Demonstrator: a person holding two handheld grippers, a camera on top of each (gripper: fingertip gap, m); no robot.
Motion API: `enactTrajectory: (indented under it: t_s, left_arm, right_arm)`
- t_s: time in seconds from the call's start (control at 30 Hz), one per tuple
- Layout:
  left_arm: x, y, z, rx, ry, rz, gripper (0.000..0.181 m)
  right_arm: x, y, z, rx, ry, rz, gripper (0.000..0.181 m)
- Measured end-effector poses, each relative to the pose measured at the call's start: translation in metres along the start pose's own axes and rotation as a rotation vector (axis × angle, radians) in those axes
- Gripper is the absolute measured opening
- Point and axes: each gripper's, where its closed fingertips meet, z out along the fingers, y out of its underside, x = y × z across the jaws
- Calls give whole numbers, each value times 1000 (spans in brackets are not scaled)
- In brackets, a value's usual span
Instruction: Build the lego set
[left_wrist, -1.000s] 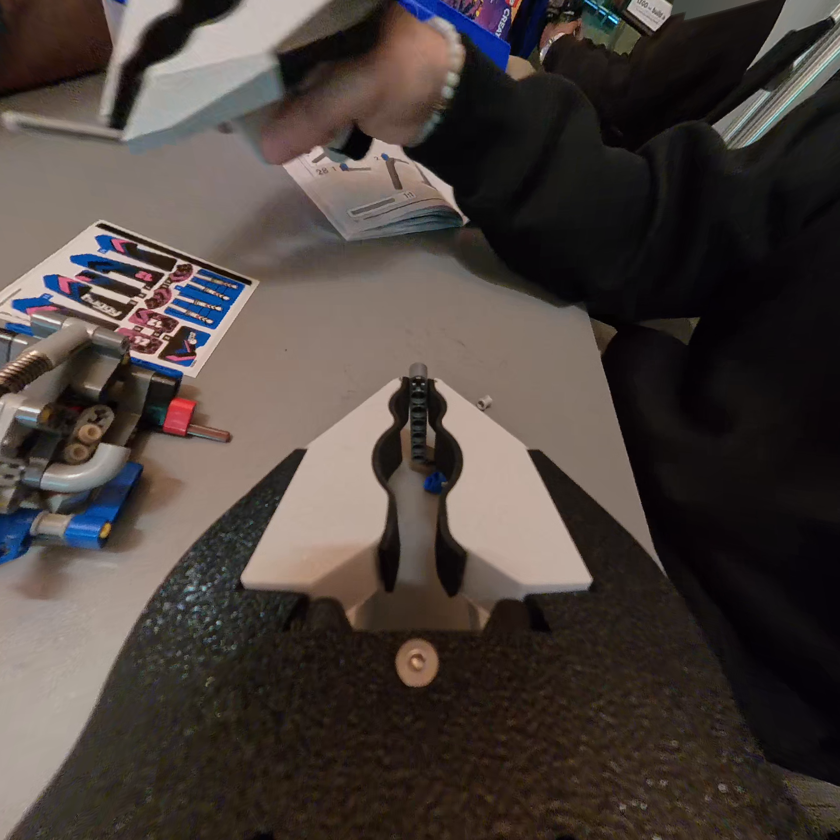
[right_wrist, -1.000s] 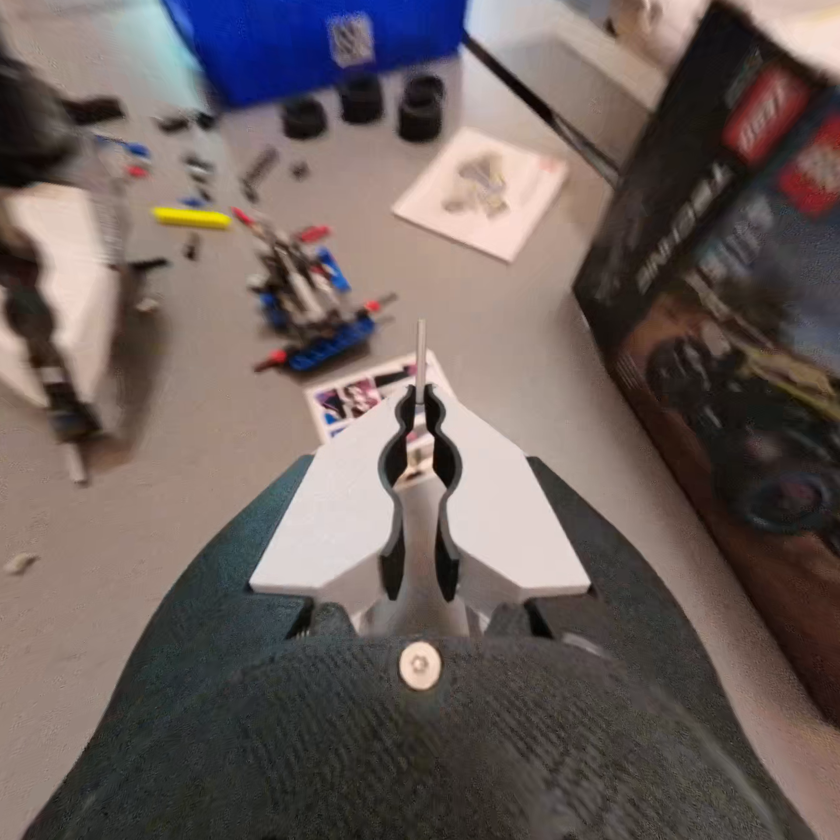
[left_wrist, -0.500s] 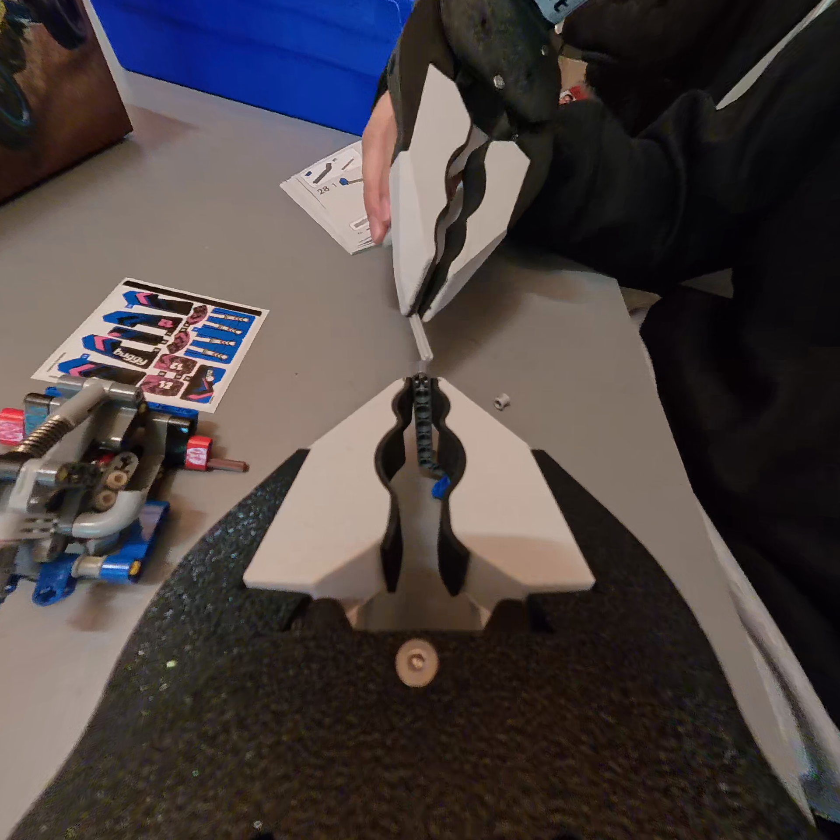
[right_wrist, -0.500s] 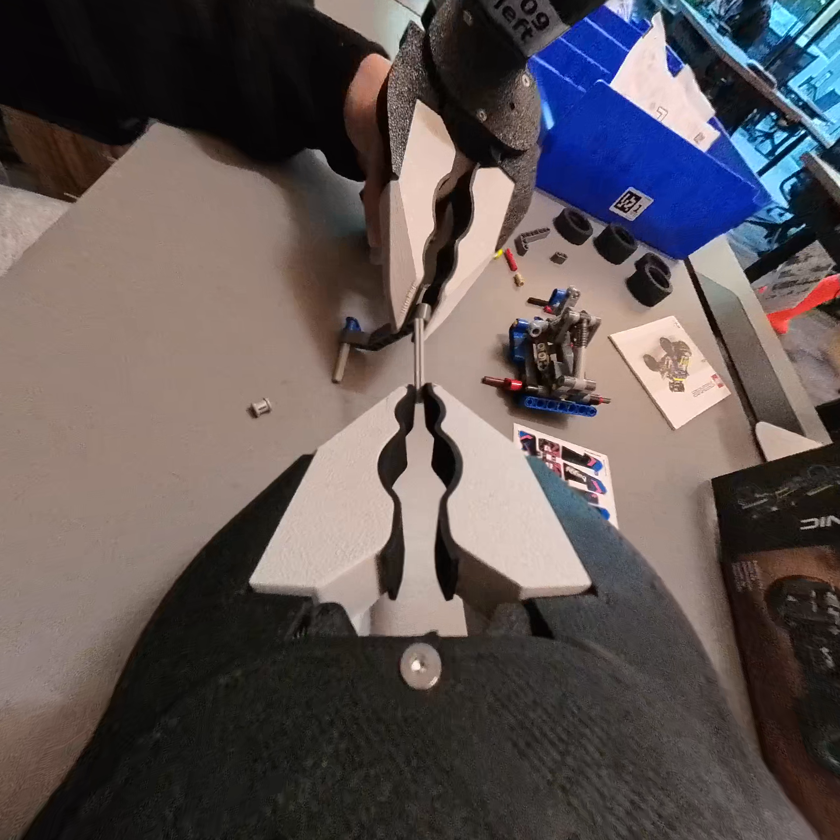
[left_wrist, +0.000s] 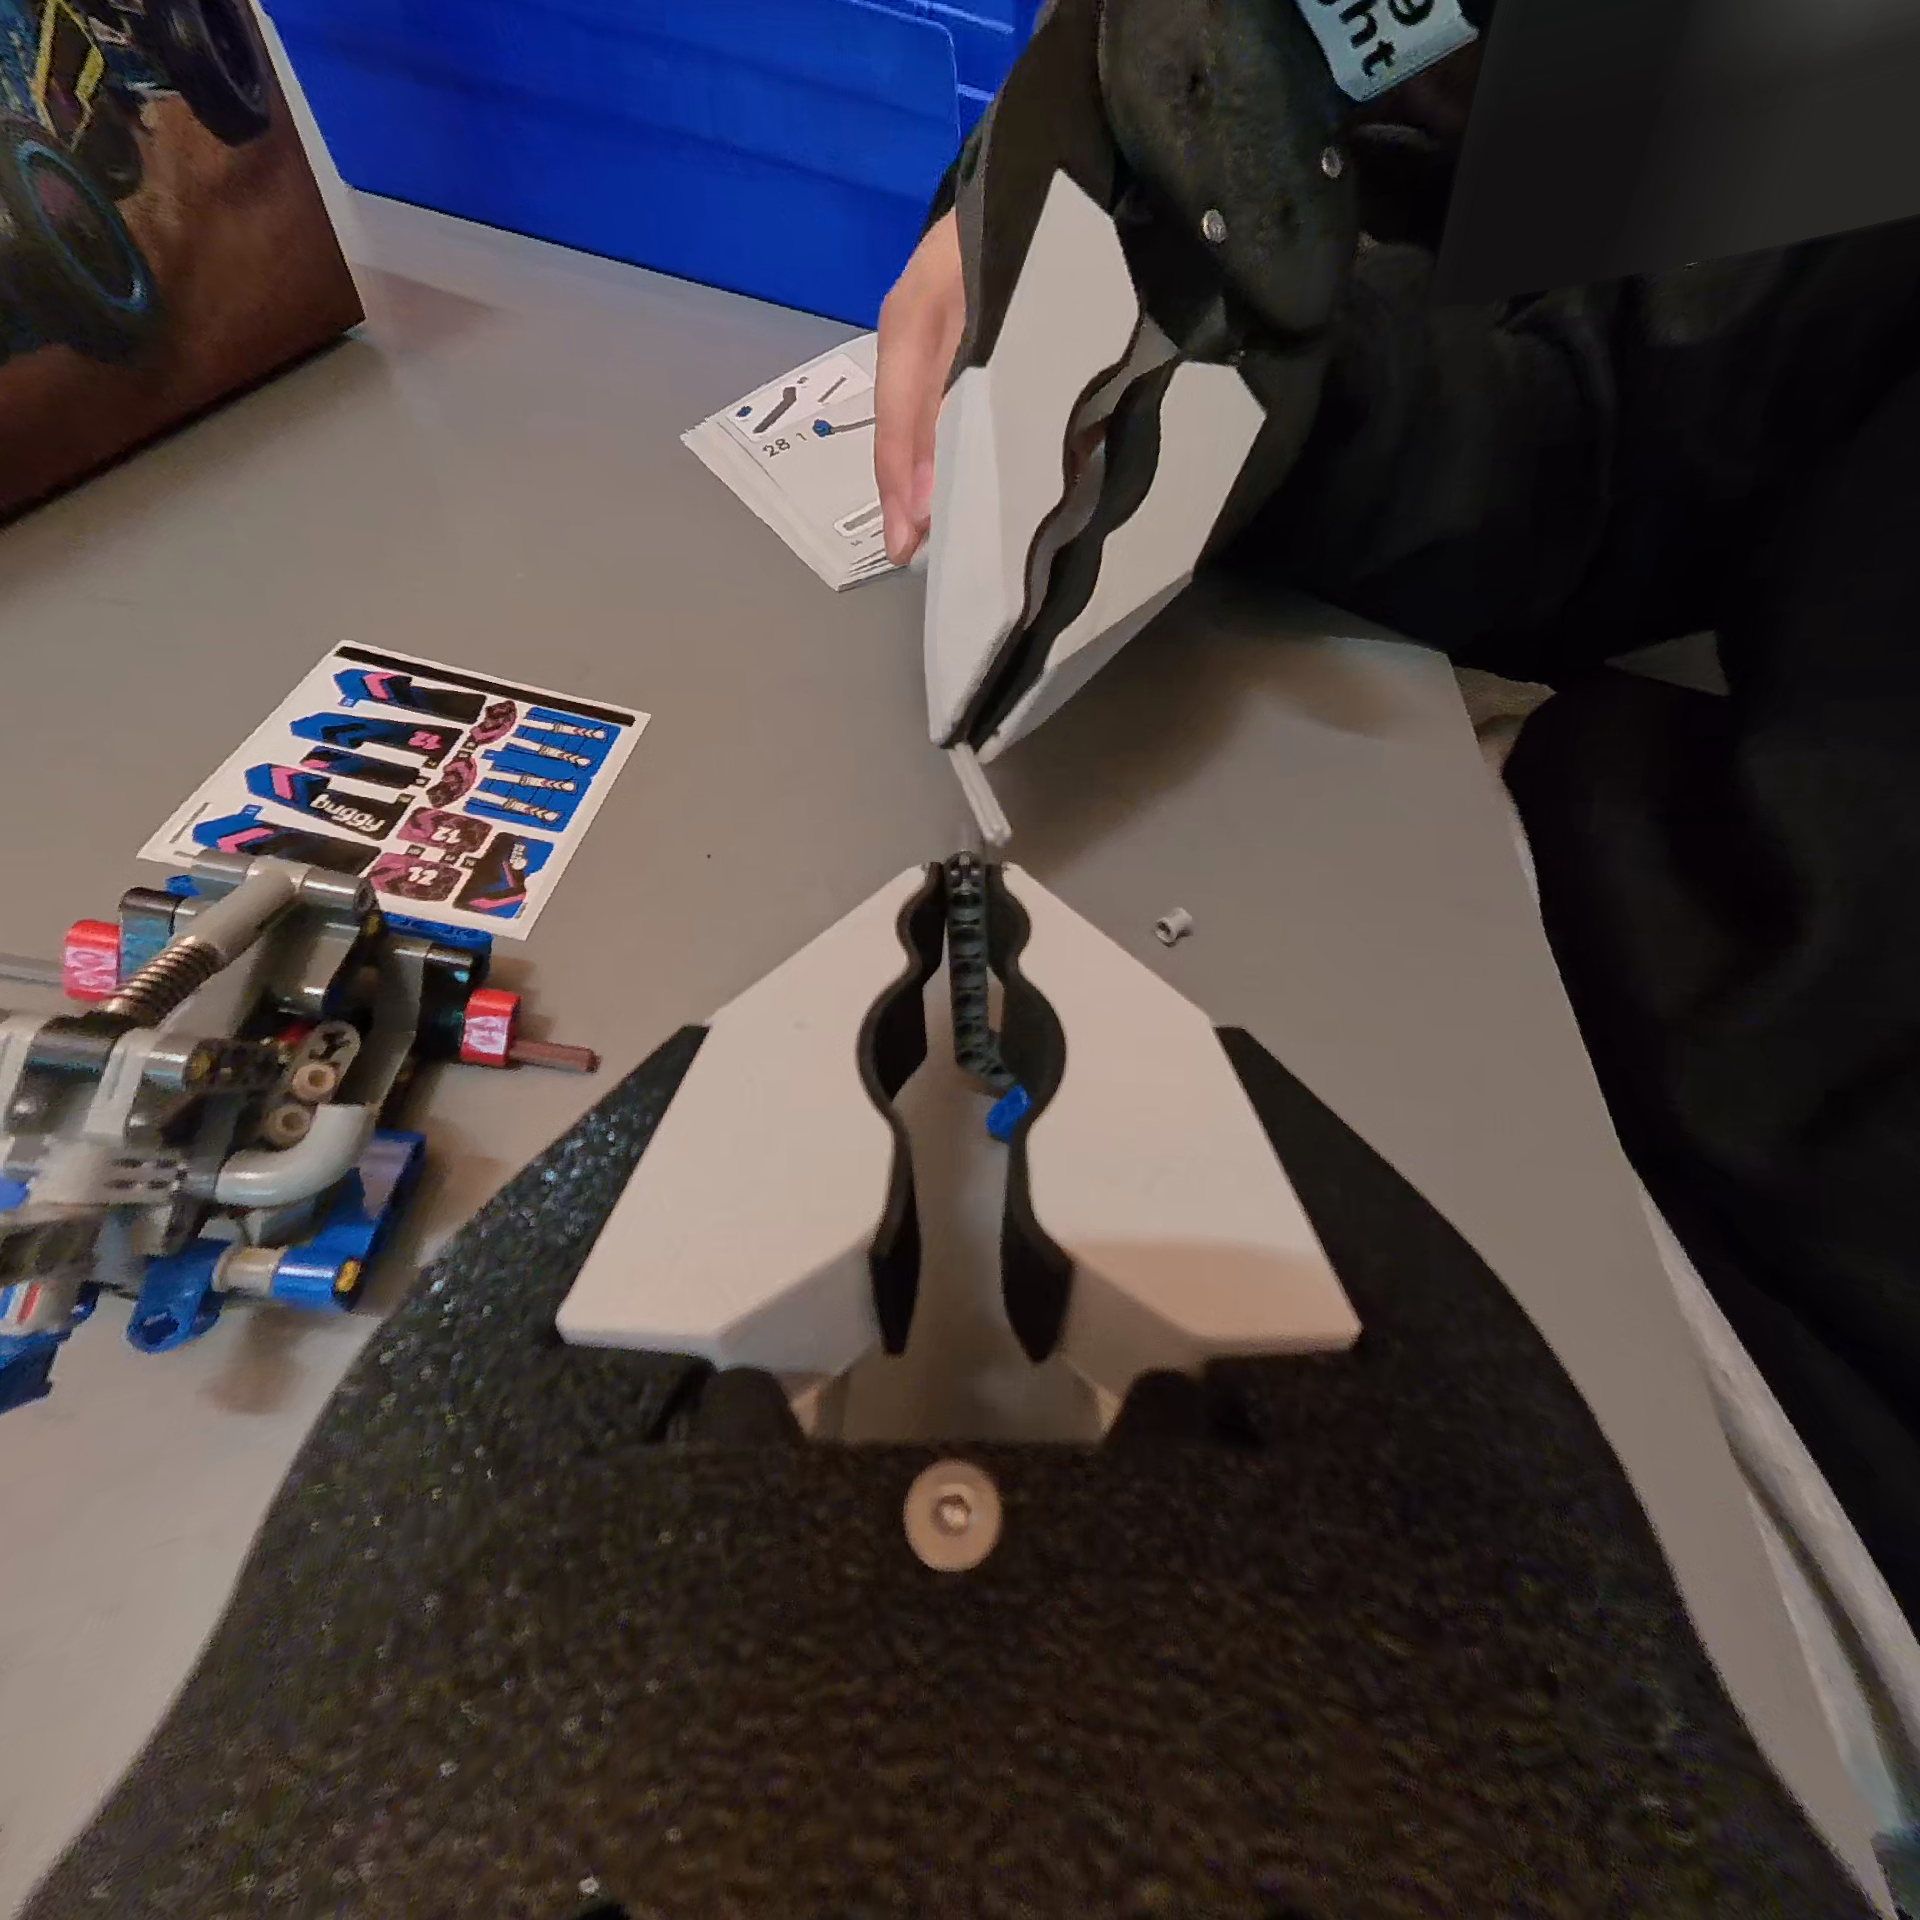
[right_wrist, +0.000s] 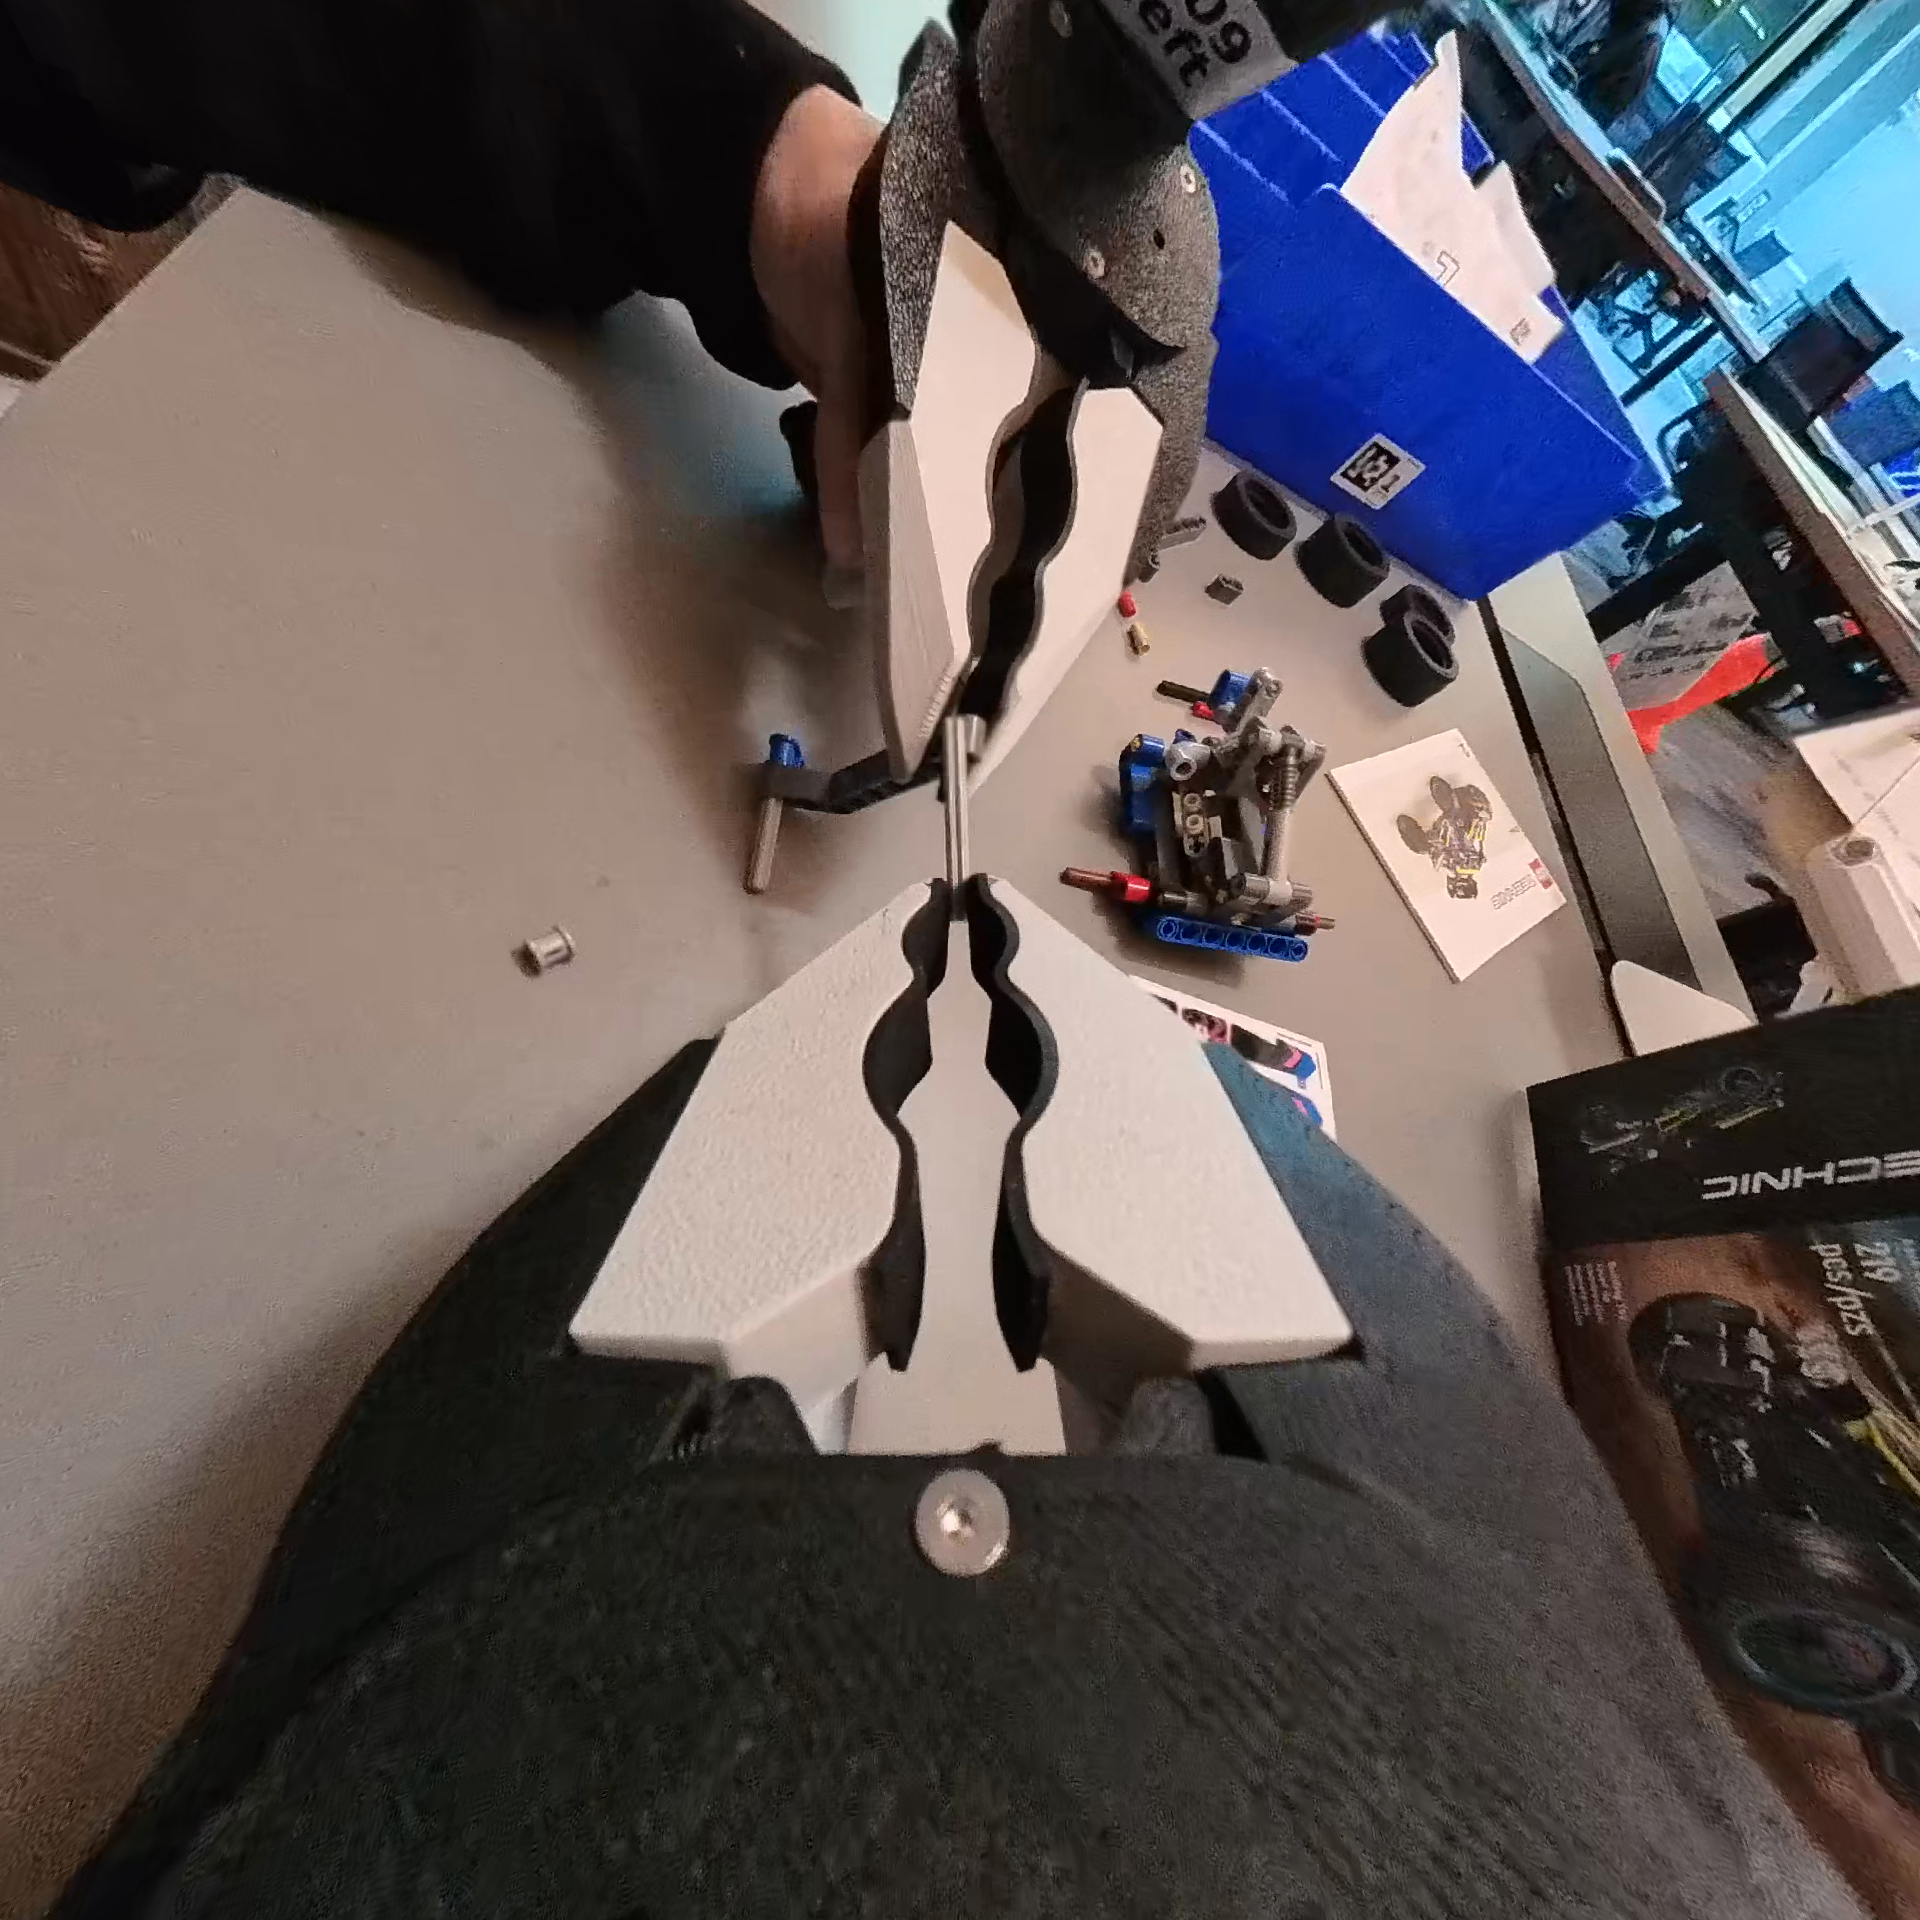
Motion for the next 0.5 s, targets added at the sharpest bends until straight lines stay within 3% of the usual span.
enactTrajectory:
  t_s: [0.33, 0.5]
  left_arm:
    - [-2, 0, -2, 1, -9, -1, 5]
    - [-3, 1, -2, 1, -5, -17, 5]
  right_arm:
    - [3, 10, 3, -55, 23, 1, 2]
    - [-15, 42, 6, -200, -137, 171, 2]
